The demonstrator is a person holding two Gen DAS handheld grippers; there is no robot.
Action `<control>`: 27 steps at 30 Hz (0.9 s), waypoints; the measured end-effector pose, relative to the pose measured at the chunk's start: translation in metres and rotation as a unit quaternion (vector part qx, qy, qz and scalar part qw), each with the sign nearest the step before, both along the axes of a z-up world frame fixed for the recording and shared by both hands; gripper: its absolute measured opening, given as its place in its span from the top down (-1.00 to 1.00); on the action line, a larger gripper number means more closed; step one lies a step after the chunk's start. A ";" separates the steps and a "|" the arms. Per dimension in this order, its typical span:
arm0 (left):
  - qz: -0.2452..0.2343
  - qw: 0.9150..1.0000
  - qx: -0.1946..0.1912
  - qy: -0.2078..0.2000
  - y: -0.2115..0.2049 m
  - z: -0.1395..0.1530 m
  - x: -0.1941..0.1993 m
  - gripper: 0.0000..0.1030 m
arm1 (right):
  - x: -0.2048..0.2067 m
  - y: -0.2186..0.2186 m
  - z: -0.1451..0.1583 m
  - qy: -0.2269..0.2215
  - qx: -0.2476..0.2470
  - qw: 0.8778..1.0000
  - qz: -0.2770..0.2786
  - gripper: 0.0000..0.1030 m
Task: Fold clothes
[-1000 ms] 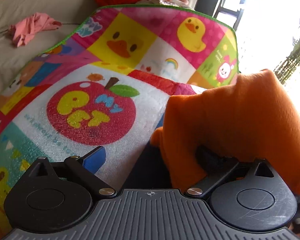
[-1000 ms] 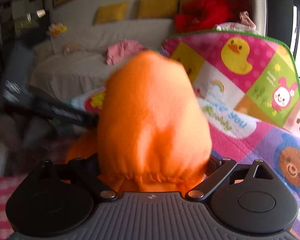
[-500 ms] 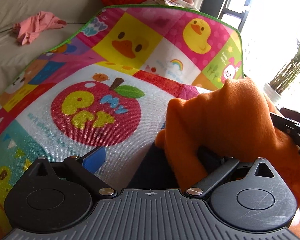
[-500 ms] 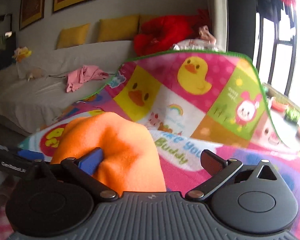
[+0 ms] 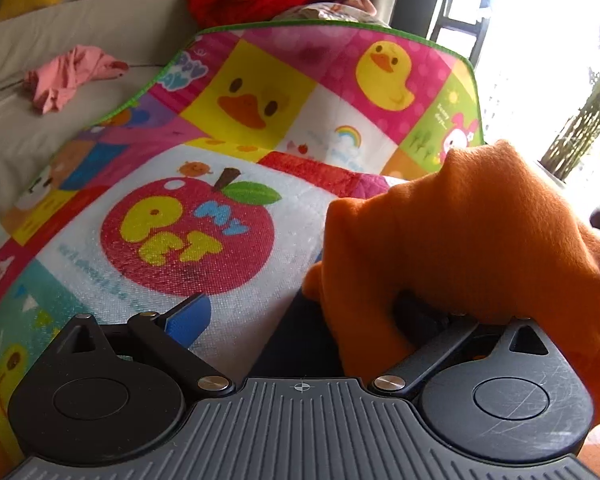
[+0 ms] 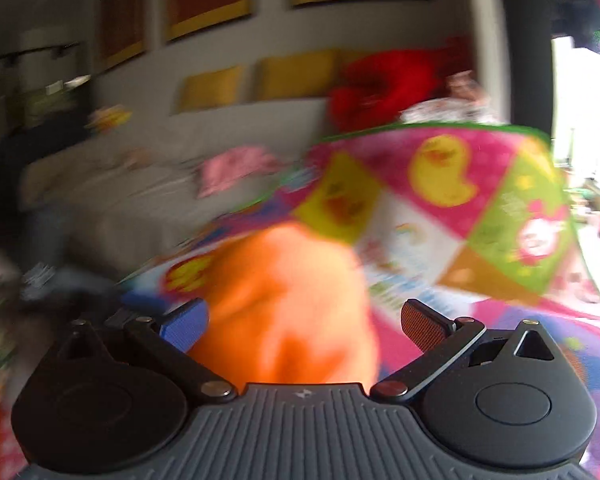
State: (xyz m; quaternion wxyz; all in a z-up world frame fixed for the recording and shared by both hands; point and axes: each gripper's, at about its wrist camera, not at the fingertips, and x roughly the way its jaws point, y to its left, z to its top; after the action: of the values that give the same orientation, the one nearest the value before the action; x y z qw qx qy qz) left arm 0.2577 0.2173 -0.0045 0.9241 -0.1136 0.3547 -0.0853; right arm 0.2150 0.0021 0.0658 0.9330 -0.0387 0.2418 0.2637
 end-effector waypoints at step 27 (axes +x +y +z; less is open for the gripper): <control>-0.019 1.000 0.009 0.016 -0.013 -0.010 0.007 -0.97 | 0.023 -0.004 -0.001 -0.001 0.027 0.999 -0.039 -0.99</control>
State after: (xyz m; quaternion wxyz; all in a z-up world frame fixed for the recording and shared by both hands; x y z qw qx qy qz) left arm 0.2652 0.2041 -0.0150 0.9176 -0.1000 0.3721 -0.0982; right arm 0.2383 -0.0018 0.0647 0.9435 -0.0039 0.2354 0.2331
